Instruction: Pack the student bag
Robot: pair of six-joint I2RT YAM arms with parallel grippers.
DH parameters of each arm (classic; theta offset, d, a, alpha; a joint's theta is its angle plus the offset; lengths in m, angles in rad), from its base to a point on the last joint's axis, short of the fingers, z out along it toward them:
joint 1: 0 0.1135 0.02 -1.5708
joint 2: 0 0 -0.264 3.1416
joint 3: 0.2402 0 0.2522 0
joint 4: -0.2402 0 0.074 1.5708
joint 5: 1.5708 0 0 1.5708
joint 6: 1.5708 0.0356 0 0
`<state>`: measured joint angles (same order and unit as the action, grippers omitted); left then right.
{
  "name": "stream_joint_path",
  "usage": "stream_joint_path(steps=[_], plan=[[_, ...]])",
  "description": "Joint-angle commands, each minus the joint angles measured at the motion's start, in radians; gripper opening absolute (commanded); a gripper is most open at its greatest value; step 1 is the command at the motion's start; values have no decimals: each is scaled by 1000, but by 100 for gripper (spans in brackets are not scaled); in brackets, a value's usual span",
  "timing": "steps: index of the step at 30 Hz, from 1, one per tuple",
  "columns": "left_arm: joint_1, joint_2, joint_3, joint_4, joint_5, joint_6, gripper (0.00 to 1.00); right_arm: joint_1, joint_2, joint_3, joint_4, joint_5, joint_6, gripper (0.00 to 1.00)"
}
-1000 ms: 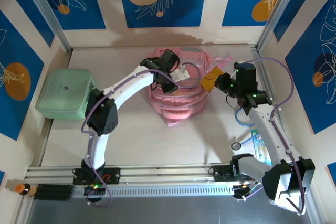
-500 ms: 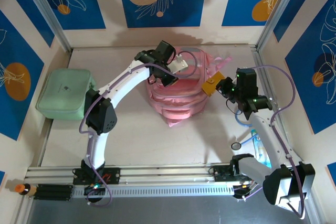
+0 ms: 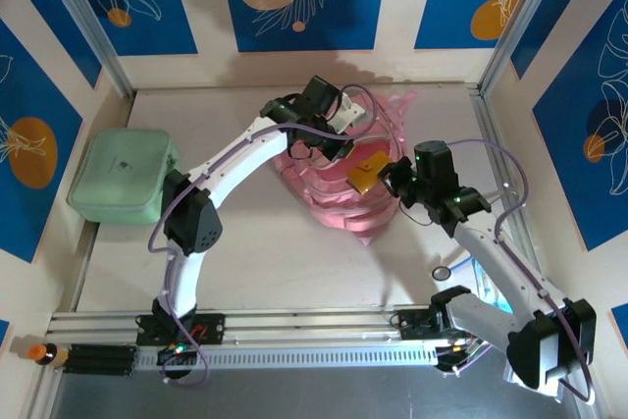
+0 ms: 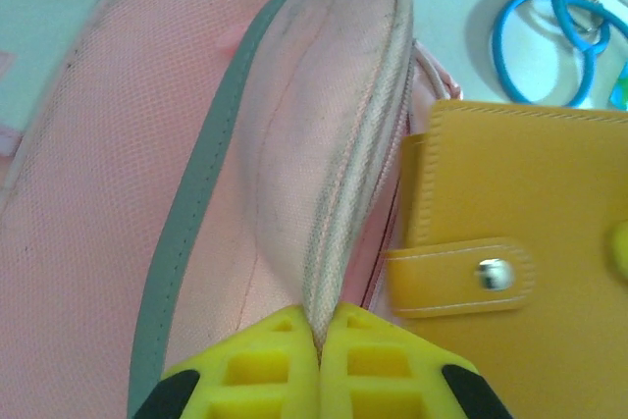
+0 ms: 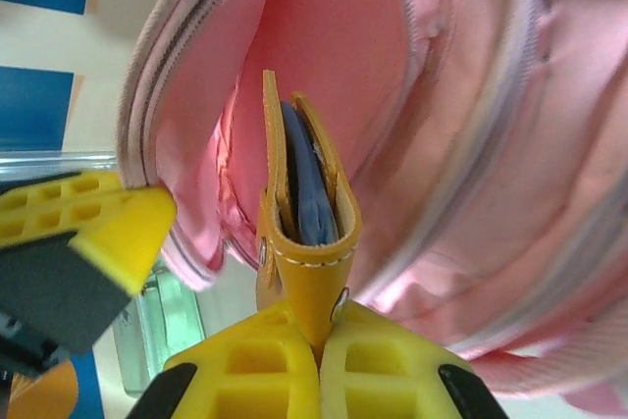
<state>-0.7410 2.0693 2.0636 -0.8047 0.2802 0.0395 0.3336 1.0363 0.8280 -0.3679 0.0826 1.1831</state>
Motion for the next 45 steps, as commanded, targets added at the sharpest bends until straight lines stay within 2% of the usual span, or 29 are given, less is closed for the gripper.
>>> stream_joint_path(steps=[1,4,10,13,17,20,23,29,36,38,43,45], plan=[[-17,-54,37,71,55,-74,0,1,41,16,67,16,71,0],[-17,-67,7,91,59,-95,0,-1,99,23,91,34,97,0],[-16,-94,-26,125,75,-117,0,-49,268,37,263,-36,125,0],[-13,-94,-28,131,70,-129,0,-49,352,77,320,-30,124,0],[1,-85,-27,114,63,-128,0,-49,438,107,372,-38,191,0],[19,-83,-28,103,59,-140,0,-39,477,135,374,-44,239,3],[29,-88,-31,102,61,-140,0,-30,484,142,370,-47,253,18],[39,-77,-36,93,50,-134,1,-51,382,120,255,-115,284,42],[51,-67,-55,116,49,-156,2,-57,189,30,114,-73,312,50],[53,-74,-68,121,58,-165,7,-60,134,-3,79,-47,306,51],[84,-138,-174,156,-2,-286,39,-65,-7,-74,41,63,225,56],[115,-181,-258,203,-9,-353,42,-64,-44,-93,53,95,185,59]])
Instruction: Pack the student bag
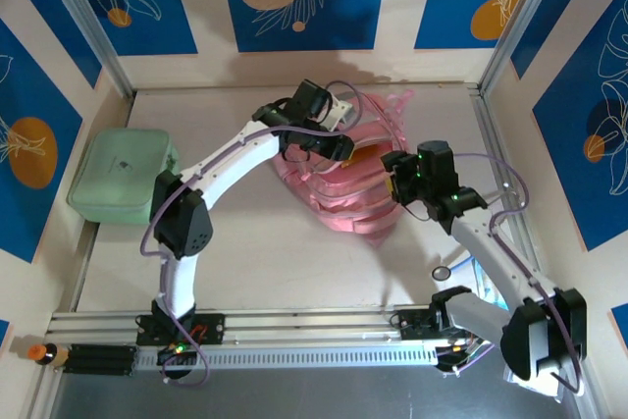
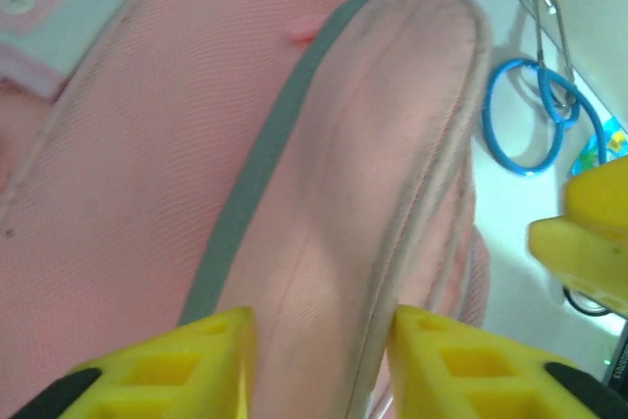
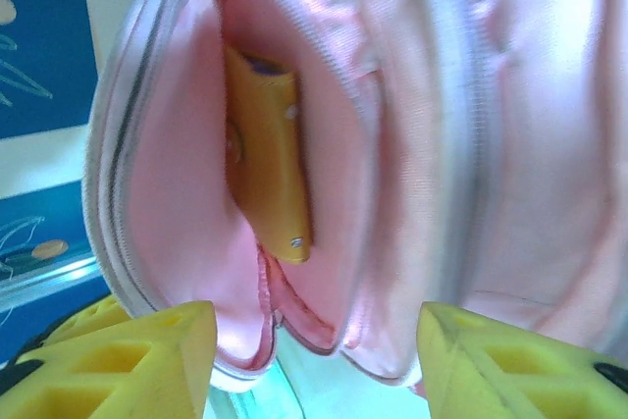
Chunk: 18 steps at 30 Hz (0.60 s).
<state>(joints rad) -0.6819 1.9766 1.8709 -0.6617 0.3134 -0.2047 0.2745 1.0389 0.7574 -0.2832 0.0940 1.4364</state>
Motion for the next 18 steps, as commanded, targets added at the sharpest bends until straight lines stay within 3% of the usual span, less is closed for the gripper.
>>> stream_joint_path(steps=[1,9,12,18], plan=[[73,-116,-118,101,-36,-144,44,-3,-58,-24,-33,99,-88,61],[212,-225,-480,391,117,-417,50,6,-47,32,-113,155,-200,66],[222,-223,-521,454,184,-434,53,10,-31,31,-104,135,-221,66],[222,-159,-483,416,157,-445,51,18,39,65,-111,82,-271,65]])
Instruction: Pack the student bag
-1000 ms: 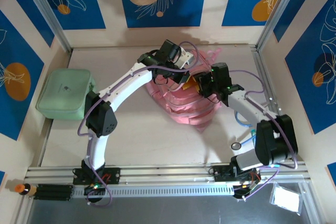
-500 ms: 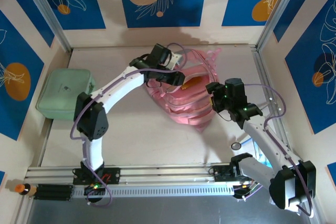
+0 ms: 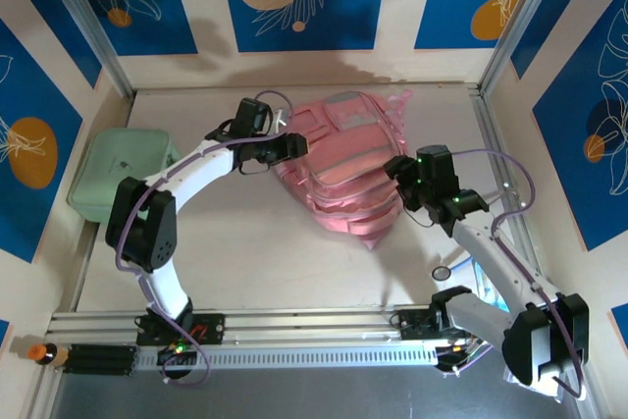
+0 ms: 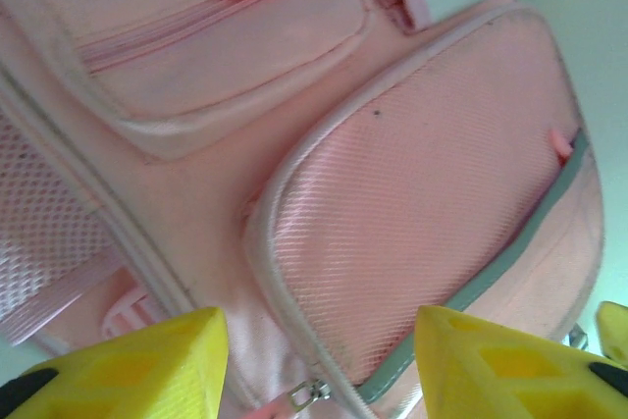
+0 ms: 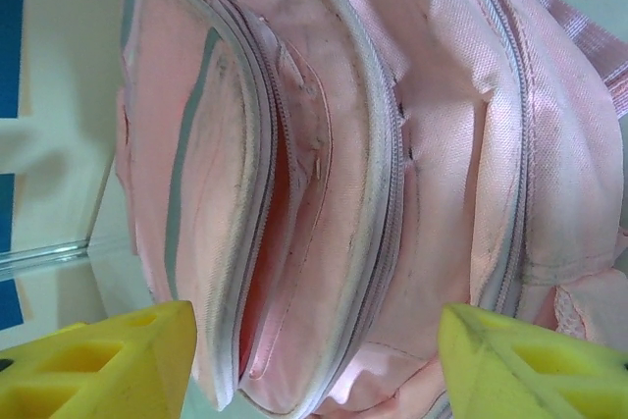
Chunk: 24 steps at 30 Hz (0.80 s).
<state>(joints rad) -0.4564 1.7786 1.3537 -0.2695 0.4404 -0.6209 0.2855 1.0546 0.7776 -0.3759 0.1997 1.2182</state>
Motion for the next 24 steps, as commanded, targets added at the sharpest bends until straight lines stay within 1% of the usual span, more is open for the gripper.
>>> stream_joint_path(steps=[1,8,13,20,24], plan=[[-4,57,46,20,34,-33,49,6,38,55,-19,-37,-64,65],[-5,137,106,2,75,-48,45,-4,129,110,-34,-94,-116,64],[-8,166,126,9,133,-55,36,-30,184,134,-35,-137,-151,64],[-14,200,143,-10,149,-52,32,-61,218,135,-62,-140,-179,65],[-14,203,145,-8,150,-54,25,-82,222,131,-68,-154,-195,67]])
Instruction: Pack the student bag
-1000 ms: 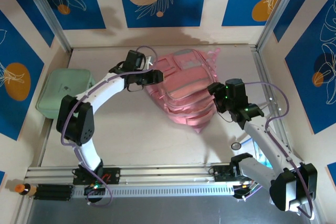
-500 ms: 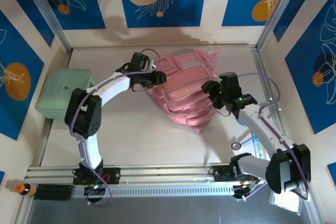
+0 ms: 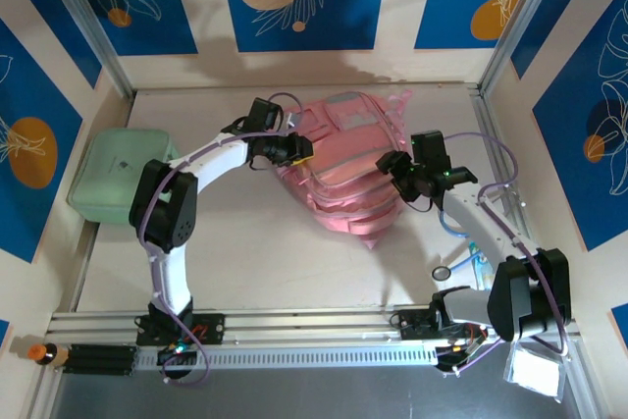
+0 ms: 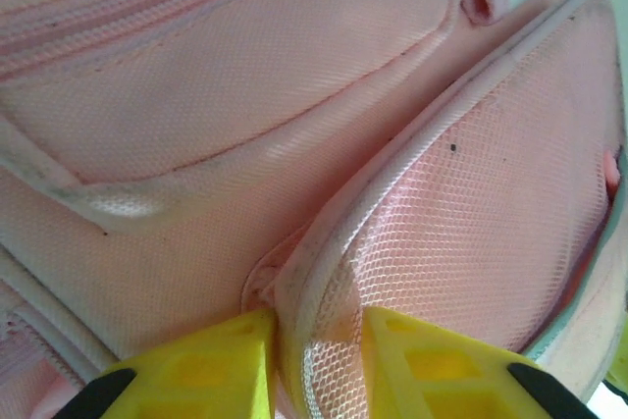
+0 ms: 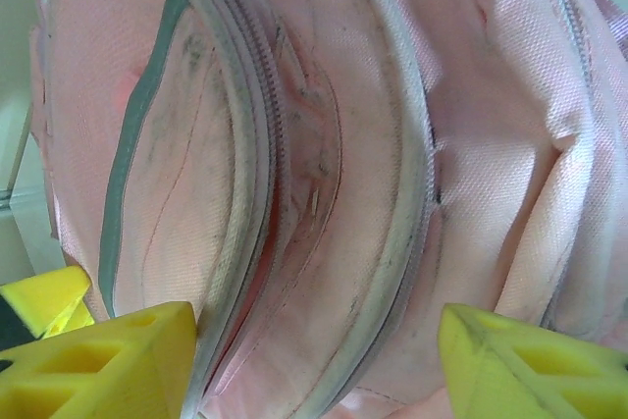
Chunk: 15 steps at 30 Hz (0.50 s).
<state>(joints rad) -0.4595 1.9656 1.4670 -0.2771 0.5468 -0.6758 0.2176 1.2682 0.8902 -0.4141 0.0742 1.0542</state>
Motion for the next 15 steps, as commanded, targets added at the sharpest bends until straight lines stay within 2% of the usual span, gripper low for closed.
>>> stream_joint_path(steps=[1,5,6,8,15], plan=[[-11,15,32,0,40,-1,21,-19,12,16,-24,-36,-34,68],[-10,-2,9,42,43,-24,2,-36,54,20,23,-100,-61,68],[-10,-8,-1,56,48,-30,0,-41,74,29,39,-129,-77,68],[-9,-24,-15,66,44,-38,0,-42,105,44,69,-160,-105,65],[-9,-123,-132,123,16,-74,0,-35,150,51,230,-209,-161,64]])
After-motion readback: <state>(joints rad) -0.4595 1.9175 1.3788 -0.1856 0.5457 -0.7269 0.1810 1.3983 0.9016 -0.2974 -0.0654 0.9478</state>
